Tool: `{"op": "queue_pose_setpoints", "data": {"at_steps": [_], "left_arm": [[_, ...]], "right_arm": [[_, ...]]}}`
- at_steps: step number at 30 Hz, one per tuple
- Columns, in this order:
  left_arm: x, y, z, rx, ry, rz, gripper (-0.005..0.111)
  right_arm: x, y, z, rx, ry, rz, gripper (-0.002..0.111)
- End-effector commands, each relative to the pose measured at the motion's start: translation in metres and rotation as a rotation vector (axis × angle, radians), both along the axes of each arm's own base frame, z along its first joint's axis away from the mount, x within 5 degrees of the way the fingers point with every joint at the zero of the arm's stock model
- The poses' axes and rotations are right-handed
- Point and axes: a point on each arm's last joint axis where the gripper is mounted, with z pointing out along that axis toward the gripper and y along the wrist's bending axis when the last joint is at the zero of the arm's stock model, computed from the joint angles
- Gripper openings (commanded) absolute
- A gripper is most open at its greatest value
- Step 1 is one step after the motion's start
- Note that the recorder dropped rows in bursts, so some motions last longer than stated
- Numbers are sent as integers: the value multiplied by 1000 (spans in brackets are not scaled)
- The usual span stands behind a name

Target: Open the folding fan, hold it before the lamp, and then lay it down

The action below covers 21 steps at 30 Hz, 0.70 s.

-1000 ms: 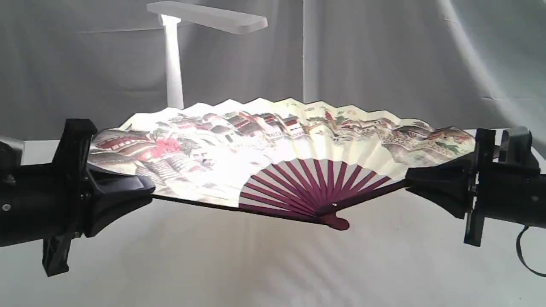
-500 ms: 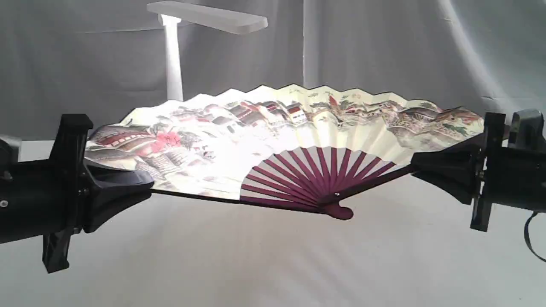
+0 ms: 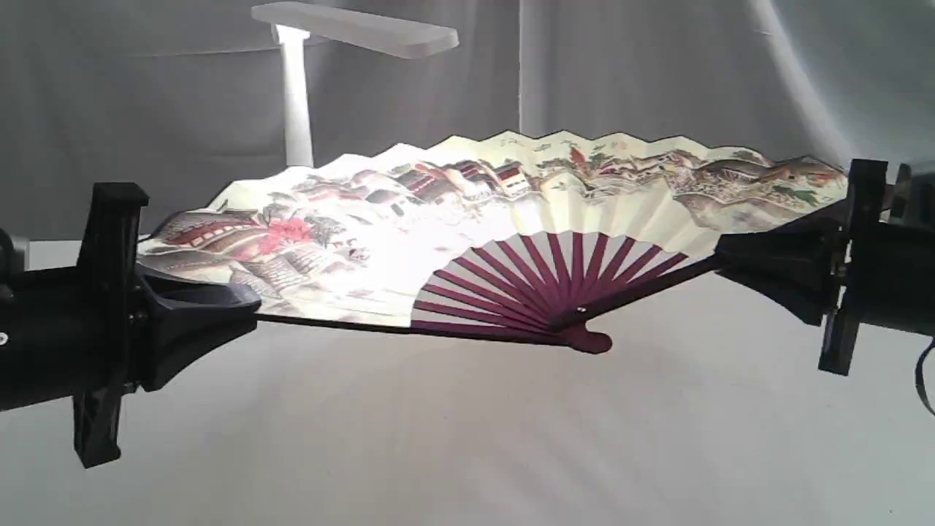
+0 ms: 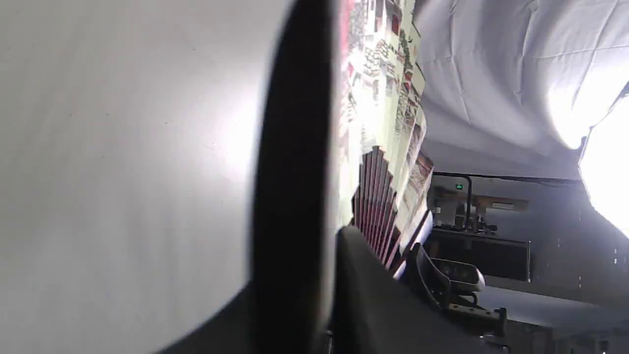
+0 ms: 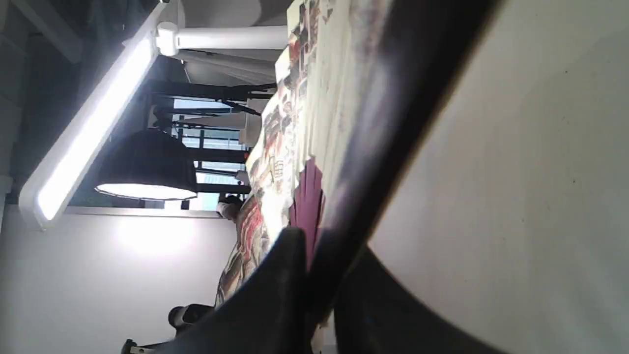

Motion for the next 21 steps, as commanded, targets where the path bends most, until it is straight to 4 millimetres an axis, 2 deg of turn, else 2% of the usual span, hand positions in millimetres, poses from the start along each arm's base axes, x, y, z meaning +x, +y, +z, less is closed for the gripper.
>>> {"op": "queue_pose_setpoints", "data": {"at_steps": [1,8,12,21], "left_arm": [[8,27,-10,182,23,198,0],[10,31,-13,216,35,241,0],[10,33,-13,214,46,262,0],[10,50,-7,87,44,265,0]], "right_arm": [[8,-20,12,-24,-34,-150,0],[7,0,21,-17,-44,-97,0],[7,1,21,-15,-42,-95,0],[-2,4,49,-25,-109,-97,0]]}}
